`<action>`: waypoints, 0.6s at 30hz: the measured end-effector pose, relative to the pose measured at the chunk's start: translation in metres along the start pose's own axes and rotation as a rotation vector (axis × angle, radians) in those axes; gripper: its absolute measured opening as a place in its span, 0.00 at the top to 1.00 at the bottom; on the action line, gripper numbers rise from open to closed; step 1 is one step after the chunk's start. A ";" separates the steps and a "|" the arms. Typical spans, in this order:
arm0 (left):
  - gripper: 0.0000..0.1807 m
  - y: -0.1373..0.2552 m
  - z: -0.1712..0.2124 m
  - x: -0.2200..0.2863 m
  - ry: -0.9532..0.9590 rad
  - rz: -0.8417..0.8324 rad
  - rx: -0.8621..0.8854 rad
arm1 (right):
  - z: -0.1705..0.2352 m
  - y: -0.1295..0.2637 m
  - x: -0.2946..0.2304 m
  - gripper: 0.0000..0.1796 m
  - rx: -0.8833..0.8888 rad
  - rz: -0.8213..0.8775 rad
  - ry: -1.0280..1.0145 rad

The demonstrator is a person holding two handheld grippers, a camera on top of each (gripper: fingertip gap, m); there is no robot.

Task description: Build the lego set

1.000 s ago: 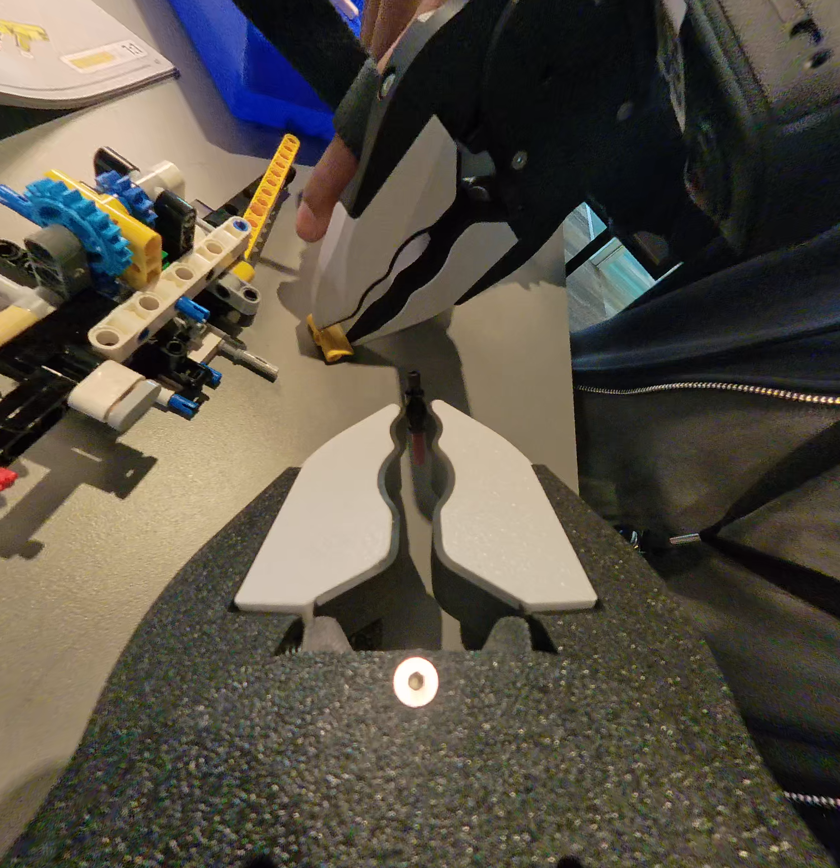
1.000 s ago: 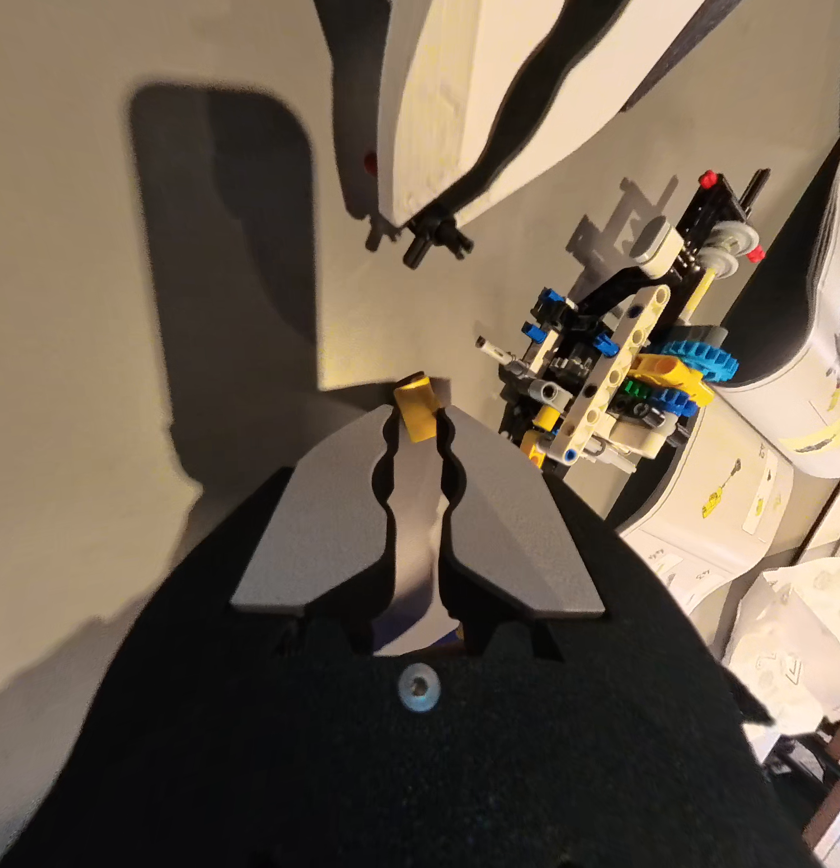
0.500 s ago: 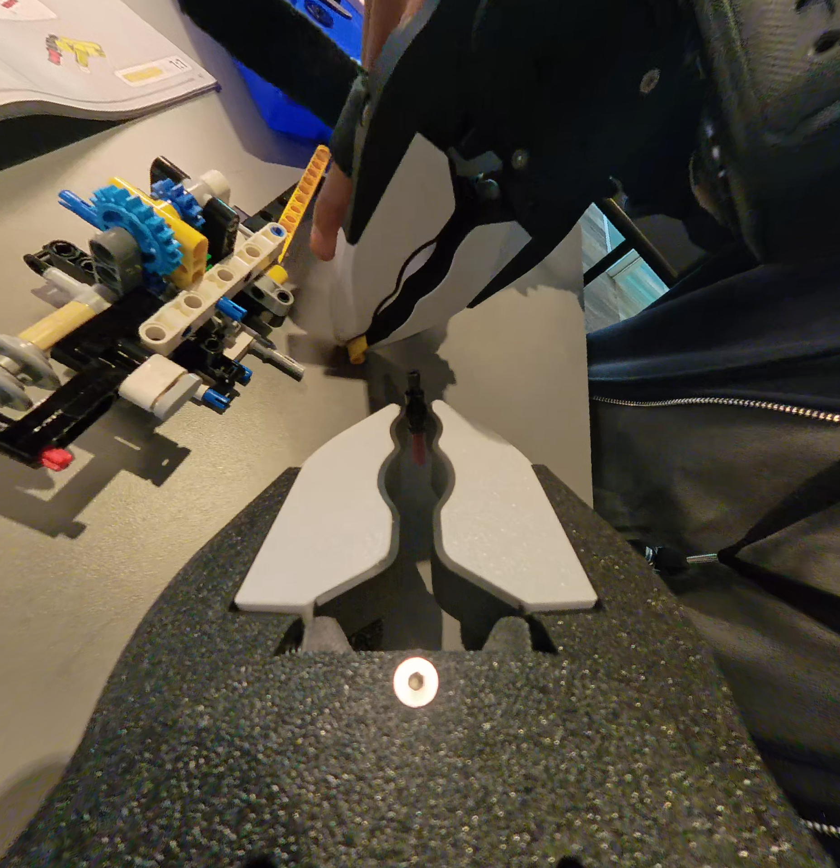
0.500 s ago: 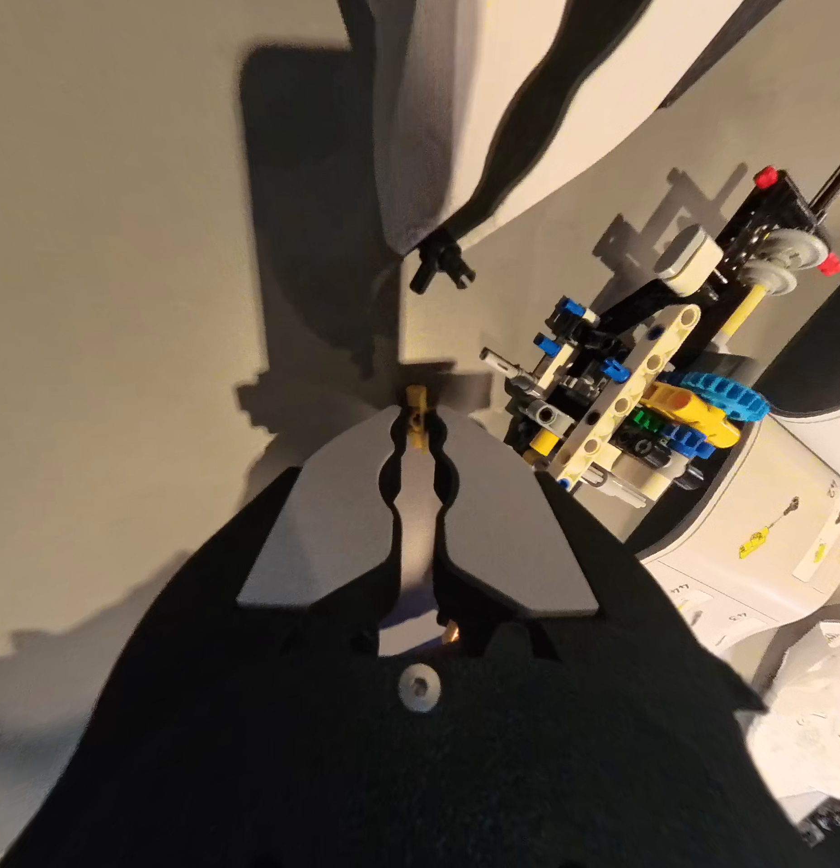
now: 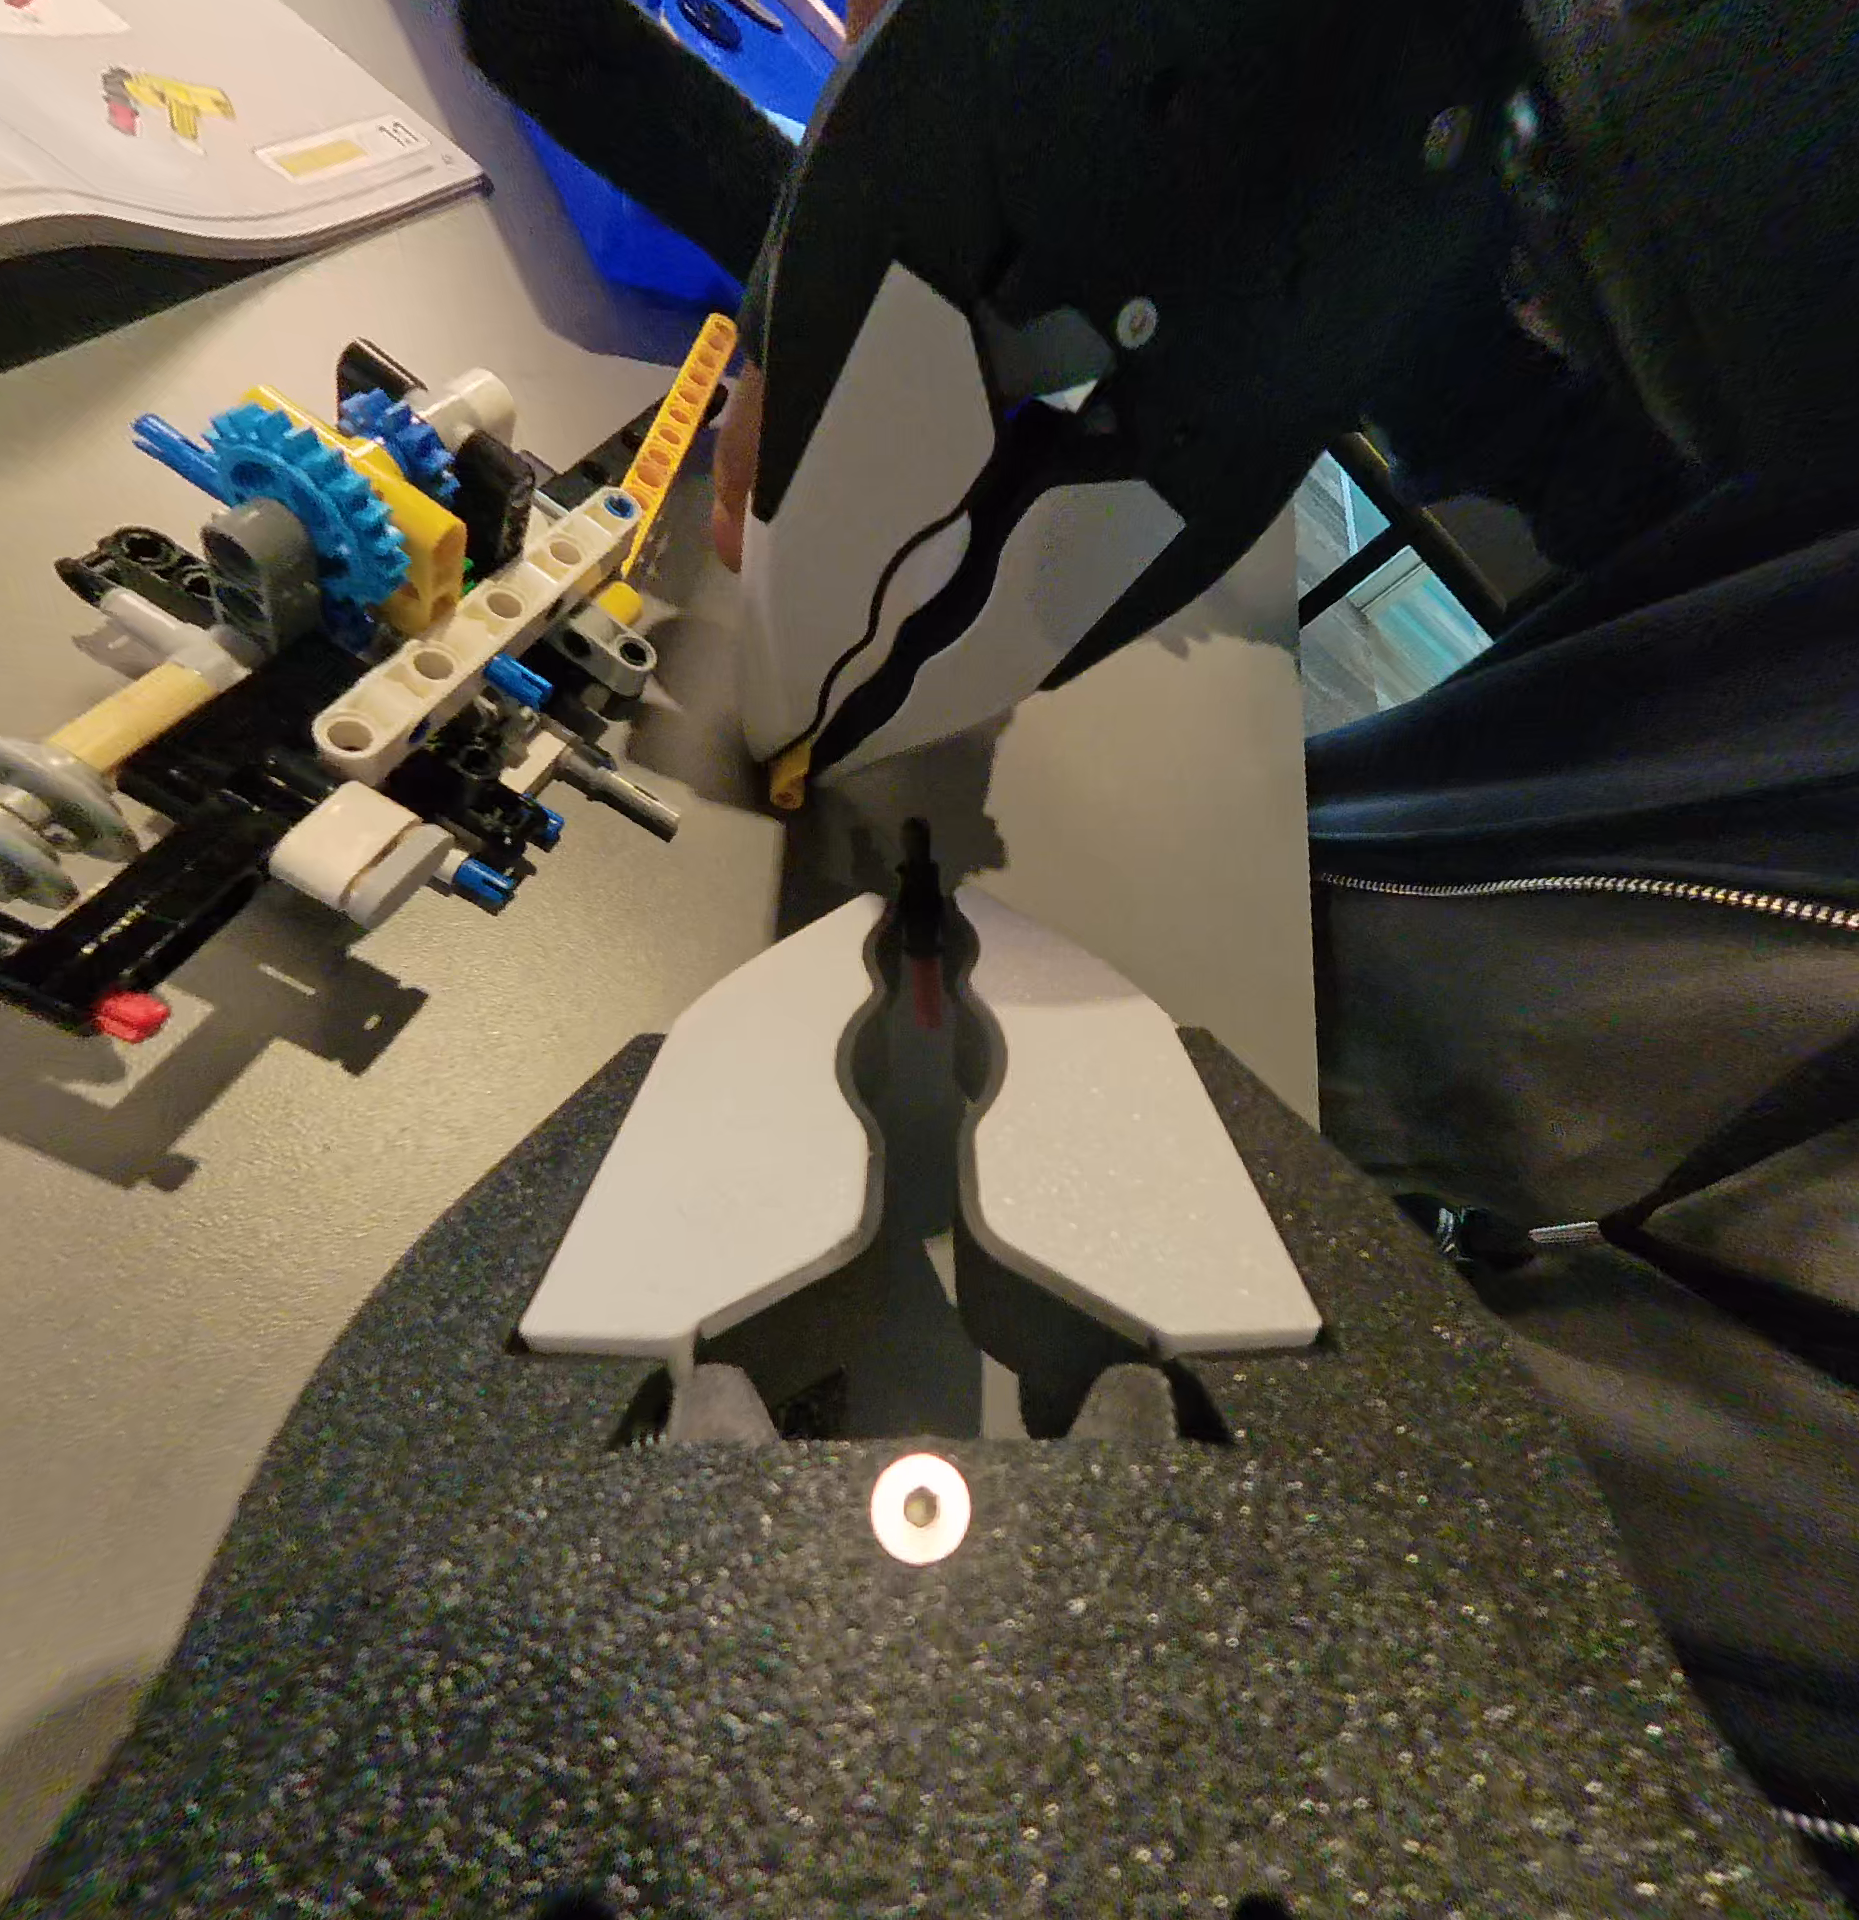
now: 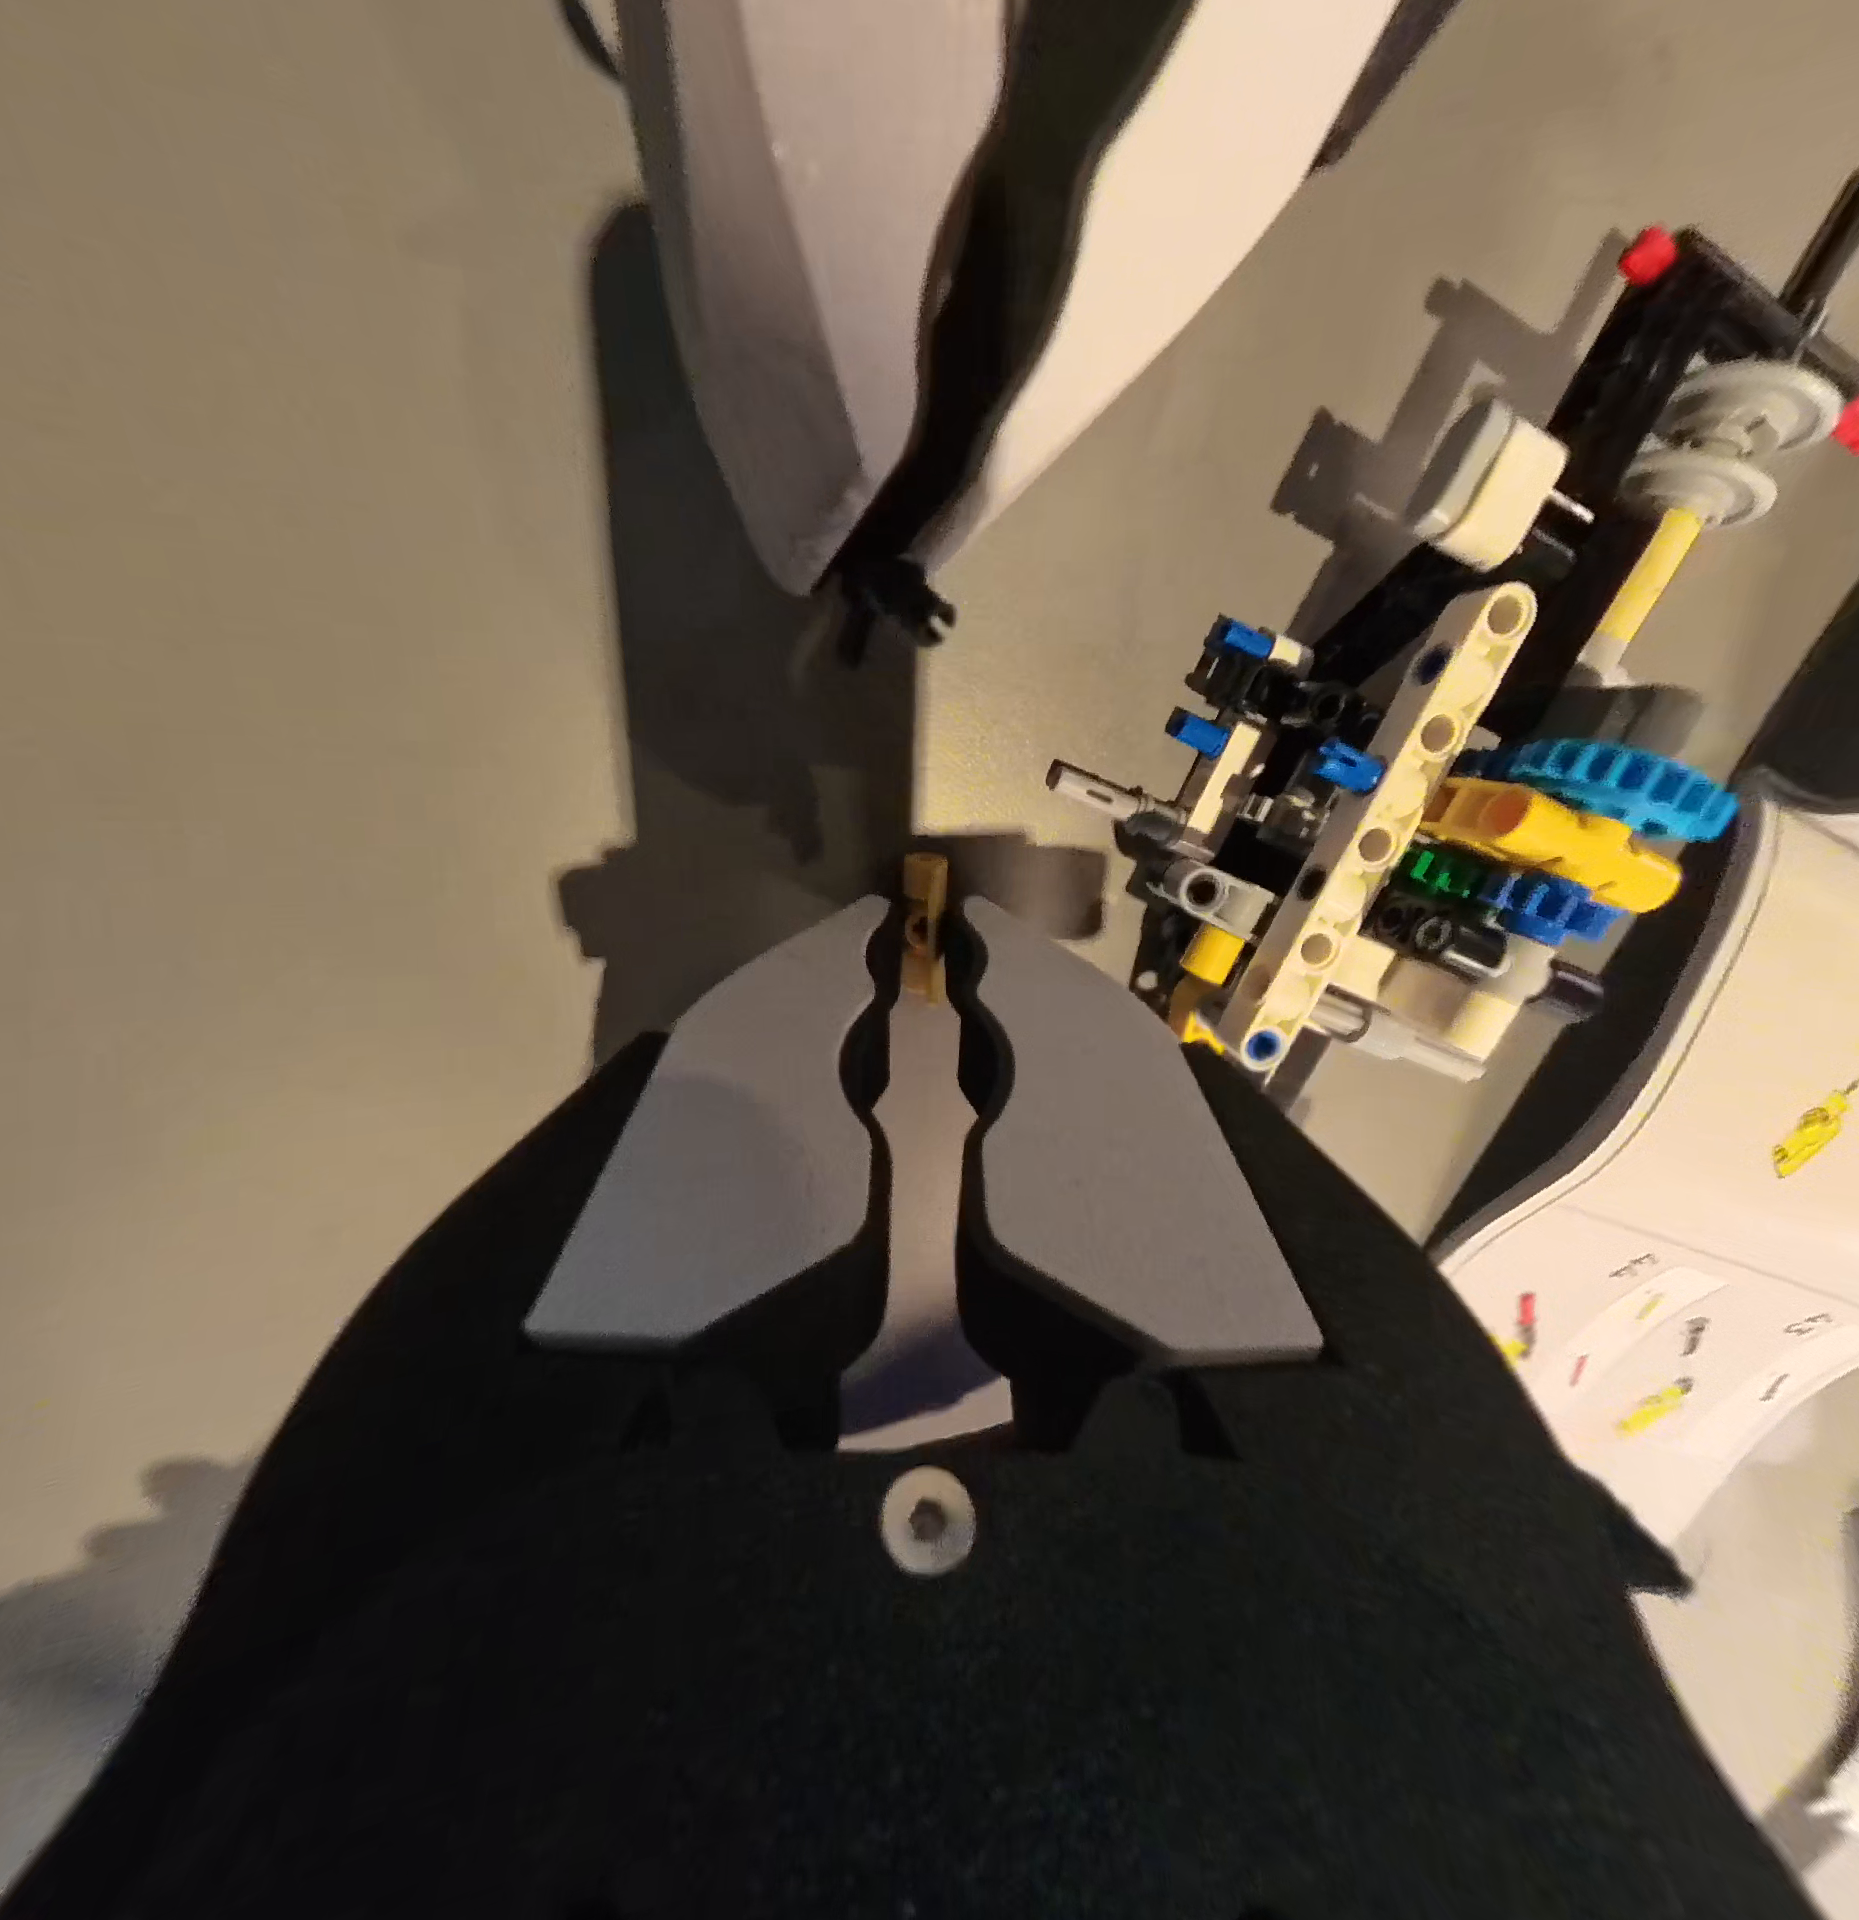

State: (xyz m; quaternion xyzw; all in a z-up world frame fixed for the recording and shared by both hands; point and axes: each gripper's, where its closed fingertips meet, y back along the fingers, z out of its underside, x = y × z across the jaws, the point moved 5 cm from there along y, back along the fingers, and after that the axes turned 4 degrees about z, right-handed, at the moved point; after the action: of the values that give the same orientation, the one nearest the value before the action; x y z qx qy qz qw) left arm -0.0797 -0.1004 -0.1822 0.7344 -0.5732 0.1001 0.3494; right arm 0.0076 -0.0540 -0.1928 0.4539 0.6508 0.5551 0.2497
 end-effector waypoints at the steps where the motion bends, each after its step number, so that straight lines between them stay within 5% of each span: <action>1: 0.96 0.001 0.000 -0.001 -0.004 -0.006 0.003 | 0.000 0.000 0.000 0.96 0.004 -0.005 -0.040; 12: 0.96 0.013 -0.009 -0.005 -0.091 -0.002 0.078 | -0.020 0.024 -0.003 0.96 0.618 -0.153 -0.504; 18: 0.96 0.008 -0.010 0.001 -0.163 0.054 0.026 | -0.010 0.023 -0.010 0.96 0.669 -0.206 -0.528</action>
State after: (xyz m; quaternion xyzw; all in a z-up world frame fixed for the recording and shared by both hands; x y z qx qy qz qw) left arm -0.0839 -0.0954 -0.1717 0.7289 -0.6179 0.0569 0.2892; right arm 0.0109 -0.0690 -0.1702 0.5686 0.7505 0.1510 0.3010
